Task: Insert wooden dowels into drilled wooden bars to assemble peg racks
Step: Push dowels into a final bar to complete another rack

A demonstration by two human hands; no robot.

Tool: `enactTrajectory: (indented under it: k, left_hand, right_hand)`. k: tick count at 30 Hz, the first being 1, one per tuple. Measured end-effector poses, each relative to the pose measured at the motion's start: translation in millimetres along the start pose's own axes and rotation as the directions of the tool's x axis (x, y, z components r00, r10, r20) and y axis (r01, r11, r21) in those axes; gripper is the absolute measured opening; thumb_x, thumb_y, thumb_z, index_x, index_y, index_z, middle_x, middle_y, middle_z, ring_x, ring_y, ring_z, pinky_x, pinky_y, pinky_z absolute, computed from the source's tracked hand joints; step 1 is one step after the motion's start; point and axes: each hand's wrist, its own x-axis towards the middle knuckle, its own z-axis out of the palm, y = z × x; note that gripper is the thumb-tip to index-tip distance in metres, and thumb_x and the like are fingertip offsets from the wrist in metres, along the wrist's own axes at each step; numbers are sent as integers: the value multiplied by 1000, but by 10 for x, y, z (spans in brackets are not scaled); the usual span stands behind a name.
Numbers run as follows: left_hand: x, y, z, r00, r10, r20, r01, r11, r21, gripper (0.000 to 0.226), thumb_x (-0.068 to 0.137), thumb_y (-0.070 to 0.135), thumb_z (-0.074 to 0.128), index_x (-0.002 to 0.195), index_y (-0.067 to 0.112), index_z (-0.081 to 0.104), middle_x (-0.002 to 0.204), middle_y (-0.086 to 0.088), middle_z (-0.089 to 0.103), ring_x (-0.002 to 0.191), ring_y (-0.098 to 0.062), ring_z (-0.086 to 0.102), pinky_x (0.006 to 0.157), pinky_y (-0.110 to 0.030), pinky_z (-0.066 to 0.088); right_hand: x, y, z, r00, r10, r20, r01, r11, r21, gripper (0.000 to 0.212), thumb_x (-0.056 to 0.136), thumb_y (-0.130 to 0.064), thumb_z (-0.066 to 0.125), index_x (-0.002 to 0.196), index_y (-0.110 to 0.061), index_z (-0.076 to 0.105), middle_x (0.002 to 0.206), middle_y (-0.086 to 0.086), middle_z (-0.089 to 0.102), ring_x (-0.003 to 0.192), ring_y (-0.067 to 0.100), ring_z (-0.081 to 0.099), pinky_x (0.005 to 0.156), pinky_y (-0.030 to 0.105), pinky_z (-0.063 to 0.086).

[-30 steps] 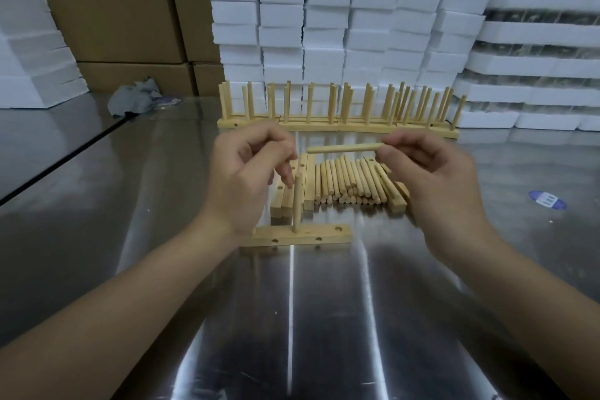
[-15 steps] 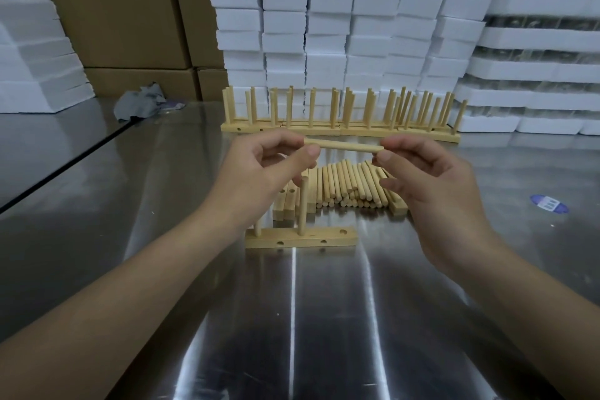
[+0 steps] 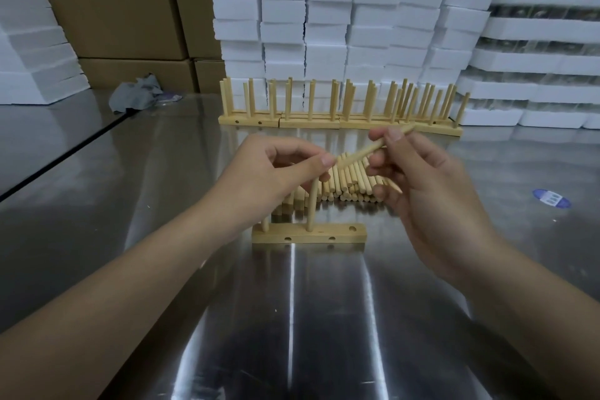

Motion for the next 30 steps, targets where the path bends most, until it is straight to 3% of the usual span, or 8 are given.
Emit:
enactTrajectory:
  k: [3, 6, 8, 12, 17, 27, 30]
  left_hand:
    - [-6, 27, -6, 999, -31, -35, 32, 999, 24, 16, 88, 40, 81, 94, 26, 84, 85, 2, 81, 77, -15, 76, 61, -15, 52]
    - [-13, 50, 6, 995, -68, -72, 70, 997, 18, 21, 84, 44, 84, 91, 24, 84, 81, 2, 80, 74, -12, 76, 60, -12, 51]
    - [-16, 64, 12, 992, -95, -83, 96, 995, 8, 21, 84, 43, 84, 90, 23, 83, 80, 2, 79, 73, -9, 75, 59, -11, 50]
    - [-28, 99, 12, 991, -110, -74, 112, 994, 20, 19, 84, 43, 84, 88, 25, 83, 81, 3, 79, 73, -7, 74, 58, -10, 49]
    - [-25, 110, 10, 992, -110, -63, 112, 993, 29, 17, 85, 44, 83, 84, 27, 83, 81, 6, 79, 74, -5, 74, 58, -8, 48]
    - [-38, 141, 16, 993, -107, -43, 110, 993, 53, 17, 88, 41, 82, 86, 24, 83, 81, 5, 79, 73, -4, 73, 59, -7, 49]
    - [-48, 123, 26, 997, -8, -71, 16, 994, 110, 14, 91, 36, 81, 94, 23, 82, 83, 7, 79, 76, -4, 74, 65, -10, 53]
  right_hand:
    - [29, -50, -117, 962, -242, 129, 274, 862, -427, 24, 109, -28, 57, 100, -12, 72, 74, -1, 65, 69, 6, 61, 61, 19, 48]
    - [25, -8, -155, 946, -199, 258, 312, 778, -546, 22, 109, -27, 57, 98, -14, 71, 75, 1, 67, 68, 8, 62, 61, 21, 49]
    - [24, 33, -148, 948, -163, 273, 298, 760, -578, 21, 109, -28, 58, 97, -16, 70, 75, 0, 67, 68, 11, 62, 61, 25, 50]
    - [25, 90, -152, 949, -108, 298, 285, 701, -654, 23, 108, -31, 59, 90, -20, 69, 76, -3, 69, 76, 19, 67, 75, 50, 57]
    - [36, 90, -168, 946, -59, 319, 274, 671, -689, 25, 107, -29, 59, 88, -17, 69, 73, -2, 69, 75, 19, 66, 80, 57, 53]
    - [30, 39, -208, 892, -10, 451, 367, 598, -713, 24, 106, -29, 58, 93, -13, 70, 77, -6, 68, 79, 19, 64, 74, 41, 50]
    - [46, 31, -223, 893, -1, 450, 361, 599, -715, 24, 106, -32, 60, 90, -17, 70, 77, -7, 69, 78, 17, 66, 73, 39, 52]
